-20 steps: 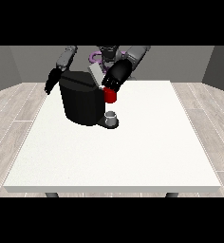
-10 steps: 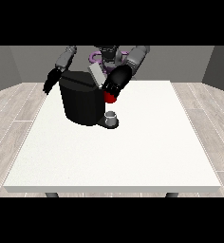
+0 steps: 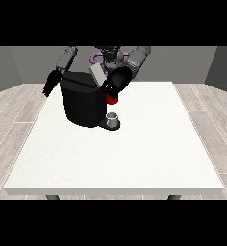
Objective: Insert the coffee pod into the coffee machine and close the lid
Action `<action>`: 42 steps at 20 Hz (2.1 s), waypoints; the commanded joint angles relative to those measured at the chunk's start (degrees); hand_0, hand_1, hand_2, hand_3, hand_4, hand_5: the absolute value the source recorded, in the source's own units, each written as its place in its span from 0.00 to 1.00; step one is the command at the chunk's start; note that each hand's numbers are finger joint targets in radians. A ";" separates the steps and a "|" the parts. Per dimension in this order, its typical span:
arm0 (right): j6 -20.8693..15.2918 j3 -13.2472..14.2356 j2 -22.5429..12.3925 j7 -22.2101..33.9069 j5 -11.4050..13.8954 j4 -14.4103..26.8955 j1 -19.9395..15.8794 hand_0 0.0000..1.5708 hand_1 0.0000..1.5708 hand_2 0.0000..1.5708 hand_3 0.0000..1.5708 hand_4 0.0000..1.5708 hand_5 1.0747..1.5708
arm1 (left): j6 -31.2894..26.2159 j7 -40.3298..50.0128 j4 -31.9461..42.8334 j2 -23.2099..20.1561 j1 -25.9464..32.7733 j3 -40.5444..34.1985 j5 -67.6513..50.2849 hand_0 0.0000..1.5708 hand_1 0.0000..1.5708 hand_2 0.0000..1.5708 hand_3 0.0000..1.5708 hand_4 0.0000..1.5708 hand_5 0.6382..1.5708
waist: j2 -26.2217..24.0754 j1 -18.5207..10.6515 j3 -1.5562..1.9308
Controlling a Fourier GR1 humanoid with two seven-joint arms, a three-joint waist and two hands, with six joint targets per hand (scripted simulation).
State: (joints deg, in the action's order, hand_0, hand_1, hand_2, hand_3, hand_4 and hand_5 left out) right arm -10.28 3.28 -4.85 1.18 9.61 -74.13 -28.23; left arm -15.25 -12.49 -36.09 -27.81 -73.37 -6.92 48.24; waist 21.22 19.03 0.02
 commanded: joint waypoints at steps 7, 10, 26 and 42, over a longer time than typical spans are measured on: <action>0.23 -1.13 -0.26 0.45 1.12 -1.15 0.30 0.00 0.00 0.00 0.00 0.05 1.00 | 3.64 -1.88 0.26 -2.64 -1.62 1.32 3.57 0.64 0.64 0.65 0.46 0.00 1.00 | 1.69 1.69 0.00; 0.96 -0.82 -1.28 -0.08 0.88 -2.33 0.51 0.00 0.00 0.00 0.00 0.14 1.00 | 4.85 -6.12 0.58 -5.18 -0.19 0.74 3.63 0.47 0.47 0.55 0.42 0.00 1.00 | 3.36 1.16 -0.02; -2.48 2.94 -0.32 -0.26 0.33 5.63 1.14 0.00 0.00 0.00 0.00 0.11 1.00 | 1.74 -1.20 -0.94 0.83 0.93 2.82 4.87 0.00 0.00 0.14 0.09 0.00 1.00 | -3.87 -5.77 0.01; -2.08 7.45 -1.64 -4.92 -2.09 12.95 16.47 0.00 0.00 0.00 0.00 0.00 1.00 | 0.43 -4.62 -3.07 23.24 23.28 -15.73 -22.46 0.00 0.00 0.00 0.00 0.26 1.00 | -24.23 -20.61 -0.28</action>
State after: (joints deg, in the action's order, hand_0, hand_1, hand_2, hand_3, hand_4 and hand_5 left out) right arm -11.68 10.46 -6.76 -3.32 7.28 -61.58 -15.36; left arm -14.24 -16.37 -40.05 -10.22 -55.74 -15.16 35.26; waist 1.71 1.72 -0.12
